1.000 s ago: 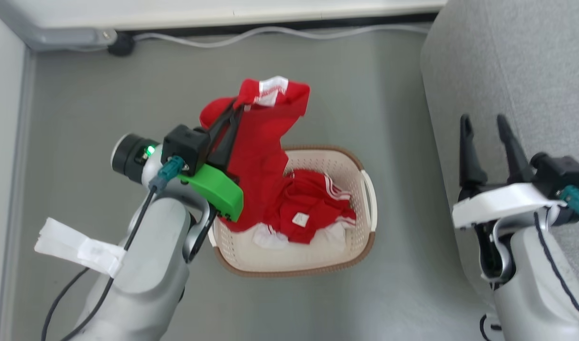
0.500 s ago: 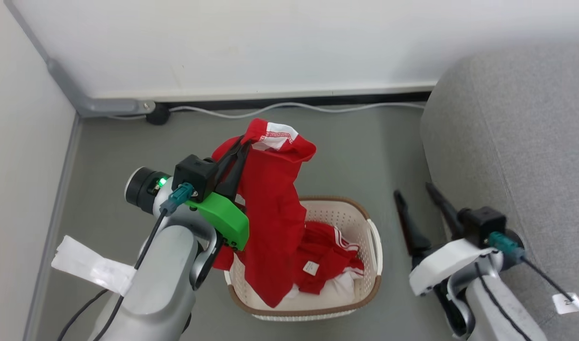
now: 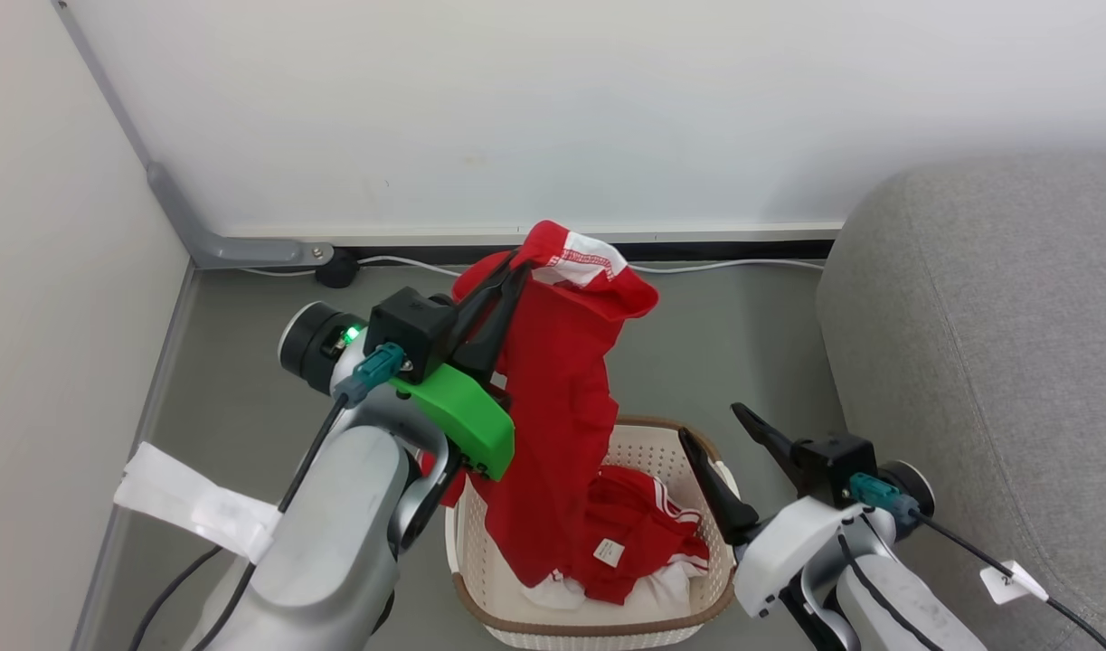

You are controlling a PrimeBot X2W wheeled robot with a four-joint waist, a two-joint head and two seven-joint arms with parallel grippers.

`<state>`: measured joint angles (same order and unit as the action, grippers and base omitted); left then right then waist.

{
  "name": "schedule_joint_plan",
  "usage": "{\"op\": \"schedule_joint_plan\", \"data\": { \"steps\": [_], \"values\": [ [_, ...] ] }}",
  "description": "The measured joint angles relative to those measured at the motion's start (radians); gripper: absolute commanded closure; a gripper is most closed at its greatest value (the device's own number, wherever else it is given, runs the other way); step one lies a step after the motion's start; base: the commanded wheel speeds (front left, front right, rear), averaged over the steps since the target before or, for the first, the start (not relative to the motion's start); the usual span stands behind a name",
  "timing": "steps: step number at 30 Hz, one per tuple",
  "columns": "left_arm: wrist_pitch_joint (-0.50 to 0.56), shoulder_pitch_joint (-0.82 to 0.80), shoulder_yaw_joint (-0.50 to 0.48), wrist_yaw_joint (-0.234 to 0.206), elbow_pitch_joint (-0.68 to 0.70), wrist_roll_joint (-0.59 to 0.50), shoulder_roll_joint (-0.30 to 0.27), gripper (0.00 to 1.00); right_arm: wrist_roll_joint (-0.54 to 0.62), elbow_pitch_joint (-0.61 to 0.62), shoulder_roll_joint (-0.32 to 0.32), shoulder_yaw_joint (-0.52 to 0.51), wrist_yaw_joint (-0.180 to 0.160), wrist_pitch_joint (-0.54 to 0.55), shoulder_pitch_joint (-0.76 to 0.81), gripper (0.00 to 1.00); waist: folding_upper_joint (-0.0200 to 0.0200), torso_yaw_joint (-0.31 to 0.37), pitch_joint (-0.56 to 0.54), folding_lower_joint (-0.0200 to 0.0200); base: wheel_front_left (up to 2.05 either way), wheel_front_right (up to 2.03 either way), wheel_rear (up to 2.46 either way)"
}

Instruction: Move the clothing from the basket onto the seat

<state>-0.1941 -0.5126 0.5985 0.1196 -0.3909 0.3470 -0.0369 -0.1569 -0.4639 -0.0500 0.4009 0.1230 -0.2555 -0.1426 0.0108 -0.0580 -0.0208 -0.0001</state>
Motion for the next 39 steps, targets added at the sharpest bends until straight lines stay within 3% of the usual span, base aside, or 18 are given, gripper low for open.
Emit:
{"op": "schedule_joint_plan", "data": {
  "steps": [13, 18, 29, 39],
  "values": [
    [0.026, -0.006, 0.083, 0.001, 0.114, 0.027, -0.001, 1.00, 0.000, -0.137, -0.004, 0.074, 0.000, 0.019, -0.105, 0.00, 0.0000, -0.022, 0.000, 0.0000, 0.00, 0.00, 0.00],
    [0.036, -0.011, 0.122, 0.004, 0.162, 0.058, -0.001, 1.00, -0.039, -0.196, -0.007, 0.178, 0.001, 0.035, -0.131, 0.00, 0.0000, -0.048, -0.001, 0.0000, 0.00, 0.00, 0.00],
    [0.062, -0.012, 0.133, 0.002, 0.205, 0.070, -0.002, 1.00, -0.144, -0.243, -0.012, 0.353, 0.002, 0.049, -0.204, 0.00, 0.0000, -0.080, -0.007, 0.0000, 0.00, 0.00, 0.00],
    [0.079, -0.011, 0.131, -0.021, 0.215, 0.081, -0.002, 1.00, -0.173, -0.274, -0.022, 0.412, 0.001, 0.036, -0.291, 0.00, 0.0000, -0.090, -0.006, 0.0000, 0.00, 0.00, 0.00]
  ]
}}
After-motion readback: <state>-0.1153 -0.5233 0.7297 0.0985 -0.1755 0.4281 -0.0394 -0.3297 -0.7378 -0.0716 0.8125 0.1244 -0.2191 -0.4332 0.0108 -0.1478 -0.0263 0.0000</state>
